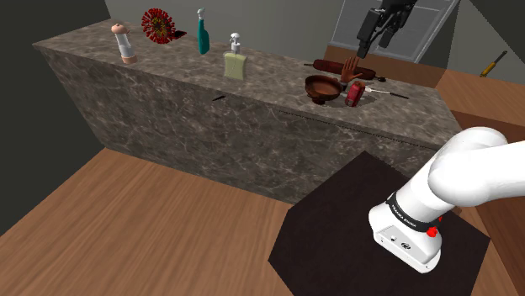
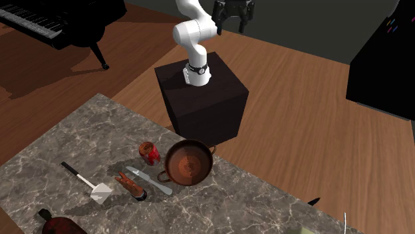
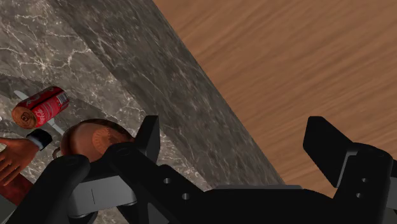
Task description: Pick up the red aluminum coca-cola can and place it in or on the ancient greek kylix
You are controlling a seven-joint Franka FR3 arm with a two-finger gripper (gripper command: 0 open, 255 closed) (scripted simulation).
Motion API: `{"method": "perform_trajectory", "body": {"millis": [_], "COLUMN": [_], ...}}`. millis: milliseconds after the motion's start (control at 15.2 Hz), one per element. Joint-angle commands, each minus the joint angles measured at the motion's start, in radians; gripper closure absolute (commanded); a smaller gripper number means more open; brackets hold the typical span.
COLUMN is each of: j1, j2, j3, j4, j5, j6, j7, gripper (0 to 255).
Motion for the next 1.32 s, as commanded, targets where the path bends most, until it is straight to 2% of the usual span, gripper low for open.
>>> {"method": "perform_trajectory", "body": {"millis": [0, 660, 1254], "j1": [0.0, -0.079, -0.136], "j2": [0.0, 0.141, 0.358], "j3": [0.0, -0.178, -0.335], "j4": [0.0, -0.073, -0.045], "j5": [0.0, -0.081, -0.105], "j6": [0.0, 0.216, 0.404], "j7": [0.0, -0.122, -0.237], "gripper": [0, 0, 0]}}
